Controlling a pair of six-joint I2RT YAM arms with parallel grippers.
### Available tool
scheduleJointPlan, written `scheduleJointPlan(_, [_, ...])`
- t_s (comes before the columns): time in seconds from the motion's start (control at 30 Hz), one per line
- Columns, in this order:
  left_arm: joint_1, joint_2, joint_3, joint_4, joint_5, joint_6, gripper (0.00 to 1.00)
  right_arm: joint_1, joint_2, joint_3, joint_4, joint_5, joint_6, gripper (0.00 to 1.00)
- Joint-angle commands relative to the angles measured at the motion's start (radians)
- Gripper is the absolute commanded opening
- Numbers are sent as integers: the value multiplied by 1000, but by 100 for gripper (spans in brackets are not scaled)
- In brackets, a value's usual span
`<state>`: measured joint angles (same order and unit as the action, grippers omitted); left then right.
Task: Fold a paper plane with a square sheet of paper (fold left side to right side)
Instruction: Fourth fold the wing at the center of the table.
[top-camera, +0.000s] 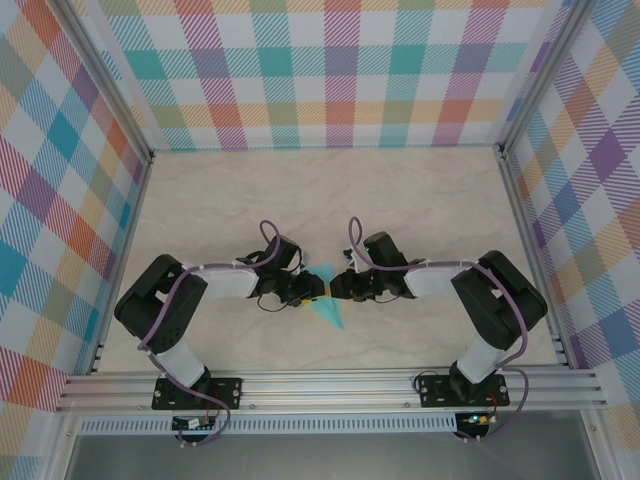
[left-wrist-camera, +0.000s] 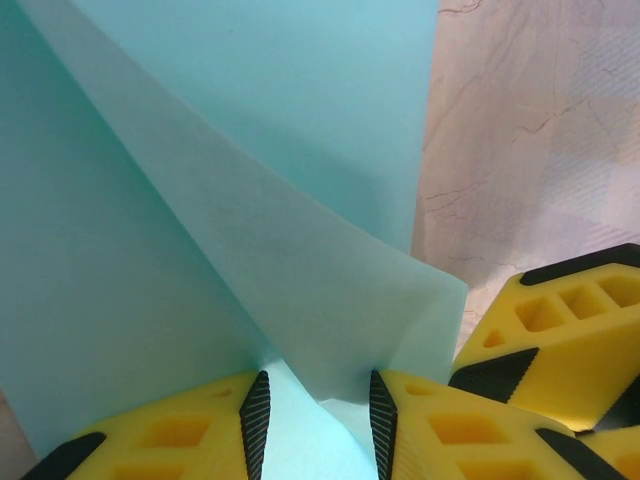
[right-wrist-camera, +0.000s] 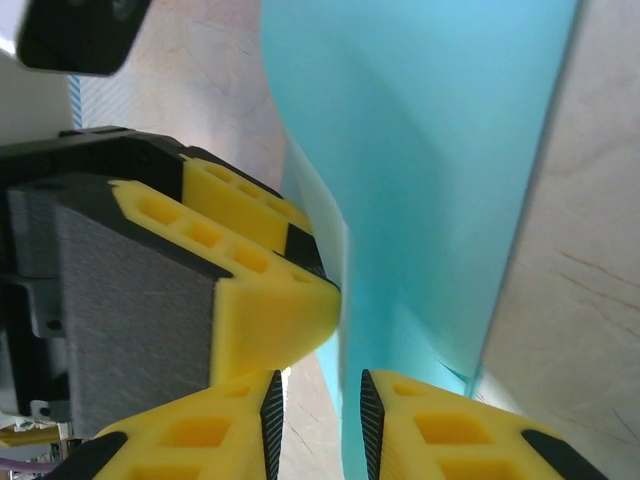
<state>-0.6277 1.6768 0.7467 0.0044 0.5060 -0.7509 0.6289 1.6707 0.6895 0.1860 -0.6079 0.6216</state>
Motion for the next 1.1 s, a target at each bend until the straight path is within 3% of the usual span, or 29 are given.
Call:
scheduleJointPlan(0.0, [-7, 0, -14, -34, -29, 17, 35, -3, 20, 25, 27, -32, -1, 28])
scheduleJointPlan(0.27, [-7, -1, -14, -36, -29, 17, 35, -3, 53, 42, 21, -28, -6, 25])
scheduleJointPlan(0.67, [-7, -5, -14, -41, -30, 21, 35, -3, 46, 43, -65, 31, -57, 7])
scheduleJointPlan(1.07, [-7, -11, -19, -43, -32, 21, 35, -3, 61, 57, -117, 85, -77, 5])
